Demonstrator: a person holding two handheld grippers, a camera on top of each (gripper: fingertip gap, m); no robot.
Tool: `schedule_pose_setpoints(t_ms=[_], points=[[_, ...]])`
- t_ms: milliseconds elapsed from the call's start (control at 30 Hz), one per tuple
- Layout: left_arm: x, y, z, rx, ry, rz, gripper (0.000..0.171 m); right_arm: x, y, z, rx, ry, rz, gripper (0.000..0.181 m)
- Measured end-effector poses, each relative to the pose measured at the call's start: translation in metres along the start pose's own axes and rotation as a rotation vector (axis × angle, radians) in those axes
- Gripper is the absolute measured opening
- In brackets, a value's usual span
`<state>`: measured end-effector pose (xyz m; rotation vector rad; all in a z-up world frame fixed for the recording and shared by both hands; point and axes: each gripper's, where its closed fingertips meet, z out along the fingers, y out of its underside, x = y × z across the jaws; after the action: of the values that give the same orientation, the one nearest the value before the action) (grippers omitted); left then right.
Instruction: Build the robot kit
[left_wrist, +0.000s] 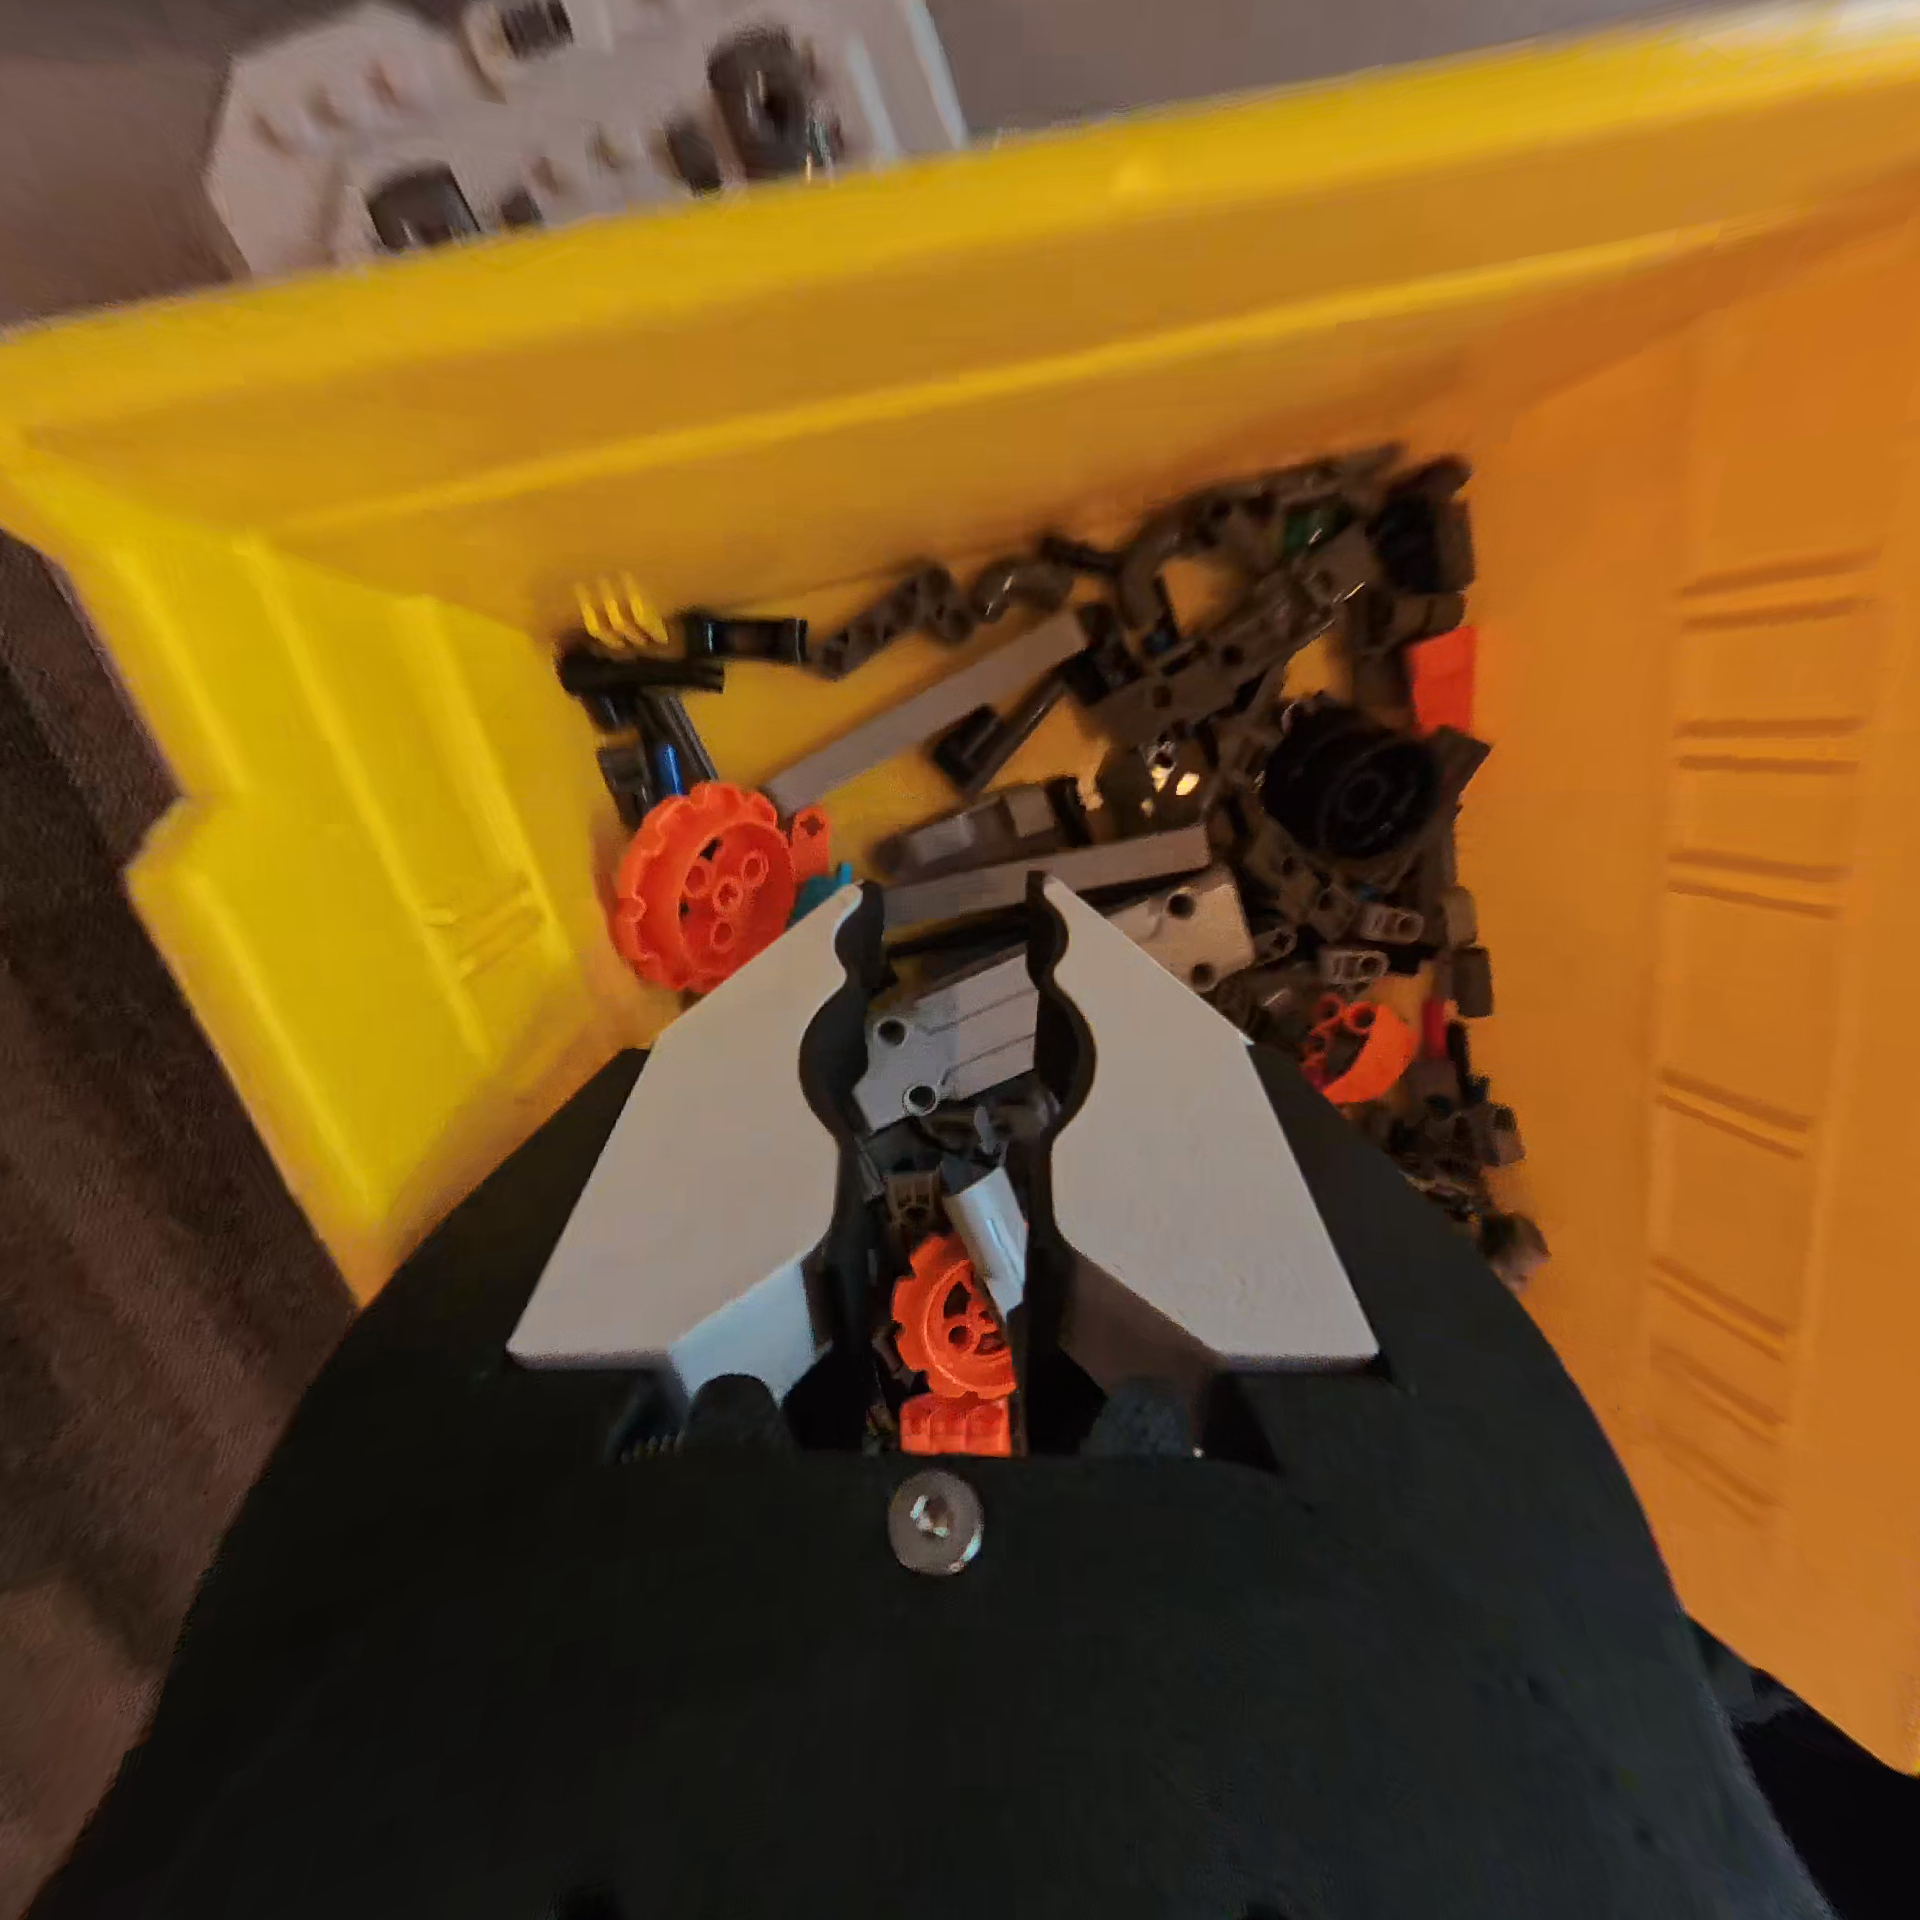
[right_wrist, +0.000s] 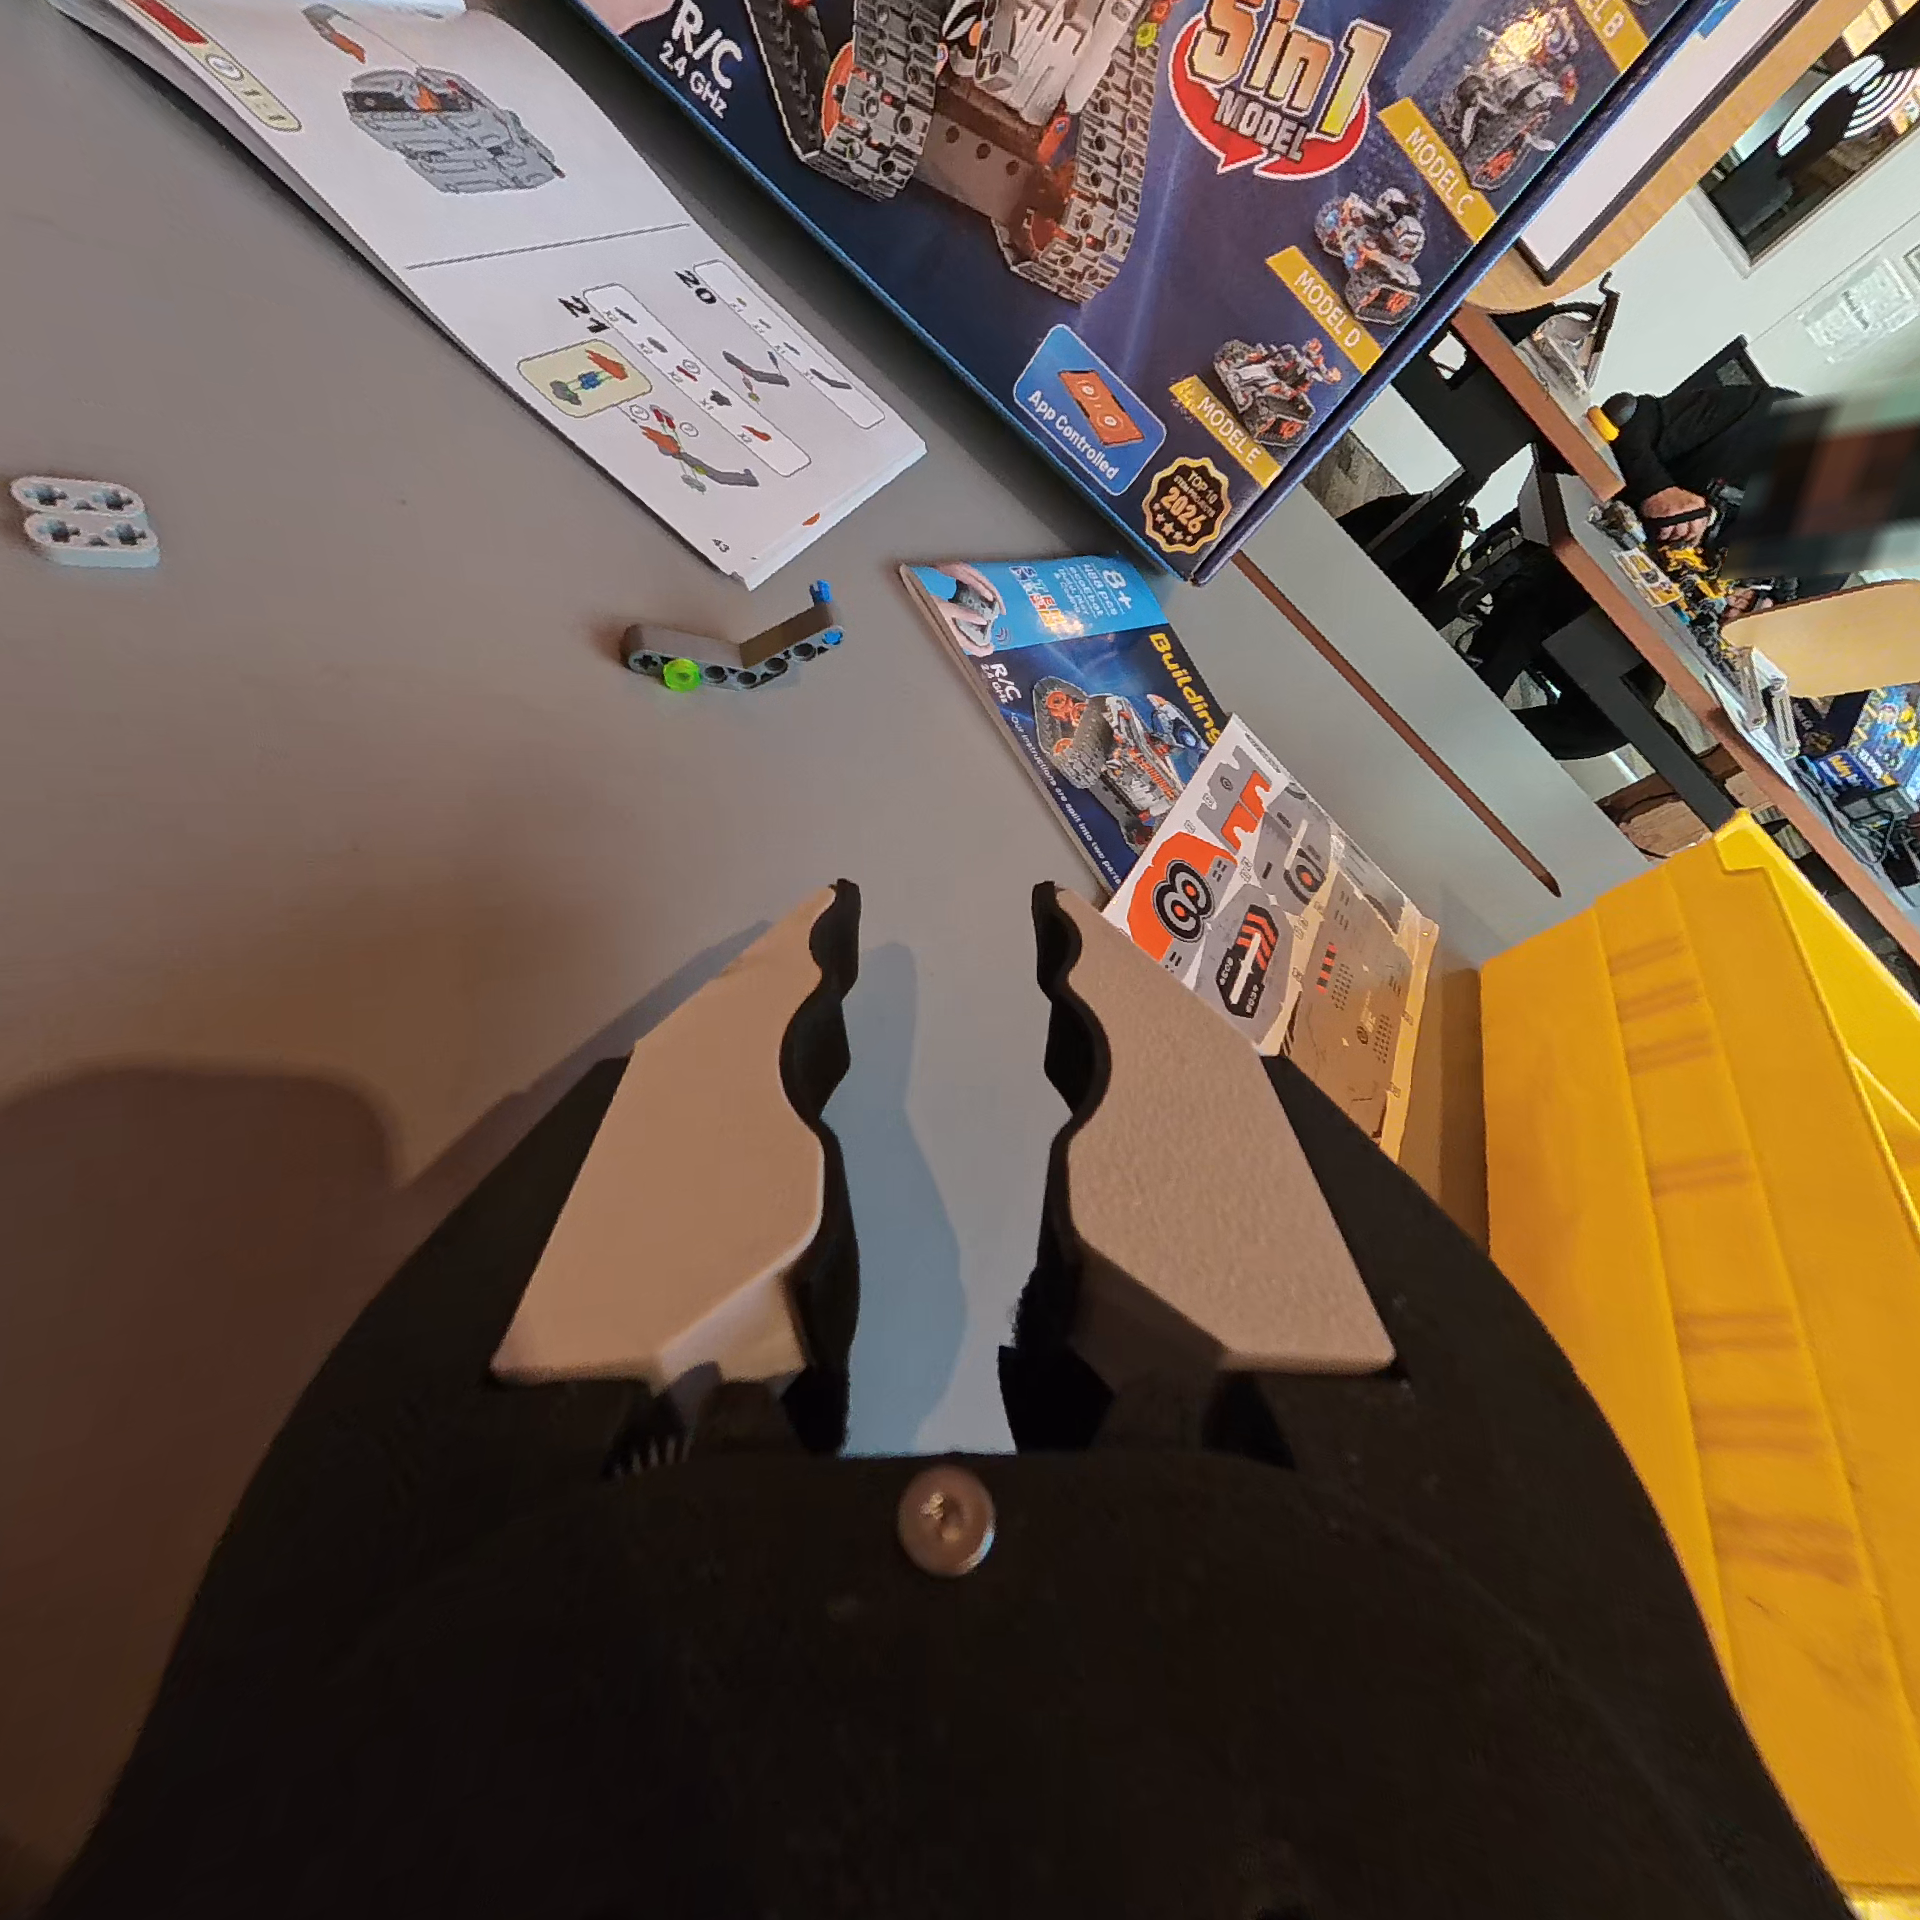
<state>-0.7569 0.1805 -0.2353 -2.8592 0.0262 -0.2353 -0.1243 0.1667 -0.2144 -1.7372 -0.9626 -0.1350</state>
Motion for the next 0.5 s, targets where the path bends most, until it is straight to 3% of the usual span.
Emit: schedule_pose_setpoints(t_ms=[100,133,267,333,433,500], points=[[0.002,0.016,0.012,-0.102,-0.007,0.026,0.019,-0.001,0.000,0.000,0.001,-0.004,0.003,0.034],[0.010,0.020,0.014,-0.118,0.037,0.033,0.010,-0.001,0.000,0.000,0.000,-0.006,0.004,0.034],[0.037,0.044,0.011,-0.214,0.222,0.016,0.007,-0.002,-0.001,0.000,0.005,-0.010,-0.001,0.034],[0.040,0.046,0.010,-0.227,0.248,0.028,0.005,-0.002,-0.001,0.000,0.005,-0.012,-0.002,0.034],[0.030,0.026,0.005,-0.127,0.194,0.031,0.003,-0.003,-0.002,0.000,0.009,-0.013,-0.004,0.034],[0.016,-0.001,0.000,0.001,0.093,0.055,0.018,-0.003,-0.002,0.000,0.009,-0.018,-0.003,0.034]])
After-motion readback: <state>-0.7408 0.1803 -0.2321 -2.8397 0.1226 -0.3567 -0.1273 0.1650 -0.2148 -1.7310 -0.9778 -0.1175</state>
